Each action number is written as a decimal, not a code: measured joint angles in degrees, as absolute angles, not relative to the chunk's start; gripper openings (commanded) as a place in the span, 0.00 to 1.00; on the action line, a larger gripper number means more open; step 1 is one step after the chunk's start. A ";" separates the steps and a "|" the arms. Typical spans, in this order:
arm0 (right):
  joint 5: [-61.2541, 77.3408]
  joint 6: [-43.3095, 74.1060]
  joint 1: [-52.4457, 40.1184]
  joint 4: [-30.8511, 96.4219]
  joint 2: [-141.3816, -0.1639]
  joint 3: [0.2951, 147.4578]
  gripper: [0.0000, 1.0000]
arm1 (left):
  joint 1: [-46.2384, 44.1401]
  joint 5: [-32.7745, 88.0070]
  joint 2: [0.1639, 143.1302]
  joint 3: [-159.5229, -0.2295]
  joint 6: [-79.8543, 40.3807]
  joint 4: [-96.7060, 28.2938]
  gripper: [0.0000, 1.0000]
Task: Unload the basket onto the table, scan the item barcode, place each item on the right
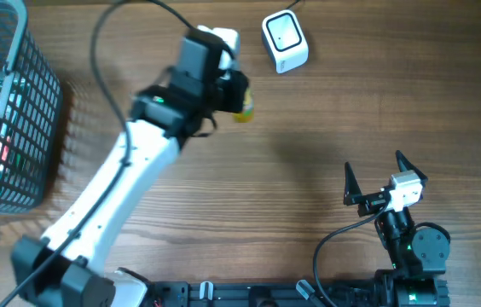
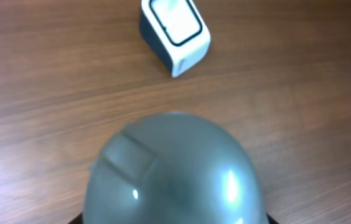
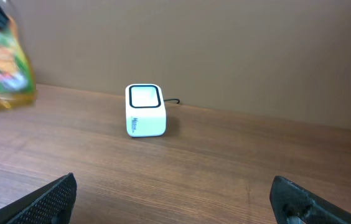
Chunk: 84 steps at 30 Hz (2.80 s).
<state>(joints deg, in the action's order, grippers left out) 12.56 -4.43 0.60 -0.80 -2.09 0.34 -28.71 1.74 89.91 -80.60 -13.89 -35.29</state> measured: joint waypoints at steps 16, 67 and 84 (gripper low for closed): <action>12.56 -4.43 0.60 -0.78 -2.09 0.34 1.00 | -52.84 -17.39 109.97 -76.36 -22.63 -12.71 0.38; 12.56 -4.40 0.60 -0.80 -2.09 0.34 1.00 | -37.36 12.40 115.50 -76.84 -19.73 -26.50 0.09; 12.53 -4.40 0.60 -0.80 -2.09 0.36 1.00 | -40.56 14.15 116.49 -76.84 -22.52 -25.15 0.08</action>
<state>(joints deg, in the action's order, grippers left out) 12.53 -4.40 0.60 -0.80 -2.09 0.36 -40.56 14.15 116.49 -76.84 -22.52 -25.15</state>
